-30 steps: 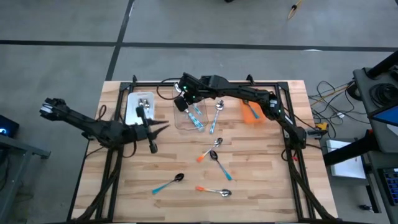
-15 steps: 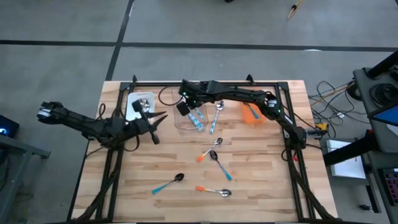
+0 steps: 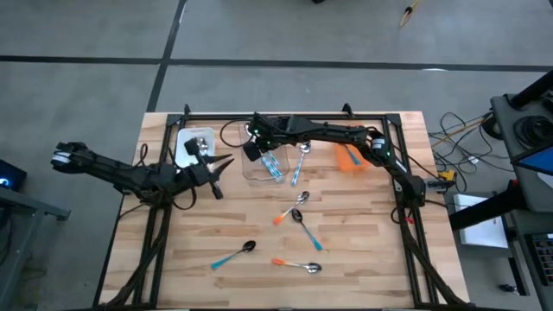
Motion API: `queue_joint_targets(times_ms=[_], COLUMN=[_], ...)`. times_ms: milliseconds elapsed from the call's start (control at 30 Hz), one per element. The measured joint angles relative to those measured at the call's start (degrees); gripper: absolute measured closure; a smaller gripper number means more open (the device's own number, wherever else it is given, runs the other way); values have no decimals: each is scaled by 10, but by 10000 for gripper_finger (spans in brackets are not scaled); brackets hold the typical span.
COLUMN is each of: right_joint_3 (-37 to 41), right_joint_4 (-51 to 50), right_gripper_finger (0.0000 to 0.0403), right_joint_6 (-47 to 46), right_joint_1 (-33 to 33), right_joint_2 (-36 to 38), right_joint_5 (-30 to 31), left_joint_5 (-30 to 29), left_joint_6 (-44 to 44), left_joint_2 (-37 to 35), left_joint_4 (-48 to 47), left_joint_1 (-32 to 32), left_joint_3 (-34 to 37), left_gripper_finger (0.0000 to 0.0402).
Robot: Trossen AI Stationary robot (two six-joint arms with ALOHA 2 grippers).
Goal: Sort silverware by color (type)
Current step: Put the blue patterned spoon into the transparent bin
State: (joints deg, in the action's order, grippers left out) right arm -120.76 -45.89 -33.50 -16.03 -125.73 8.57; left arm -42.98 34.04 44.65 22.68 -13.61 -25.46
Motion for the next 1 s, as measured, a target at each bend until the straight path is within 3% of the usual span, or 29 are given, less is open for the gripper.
queue_joint_targets(times_ms=[433,1000], right_joint_3=[44,42], right_joint_4=[44,44], right_gripper_finger=[383,383], right_joint_6=[4,21], right_joint_1=[3,4], right_joint_2=[-2,-45], right_joint_5=[0,-11], left_joint_5=[0,0], left_joint_6=[0,0], left_joint_2=[0,2], left_joint_4=[0,0], left_joint_1=[0,0], left_joint_3=[0,0], left_gripper_finger=[359,359])
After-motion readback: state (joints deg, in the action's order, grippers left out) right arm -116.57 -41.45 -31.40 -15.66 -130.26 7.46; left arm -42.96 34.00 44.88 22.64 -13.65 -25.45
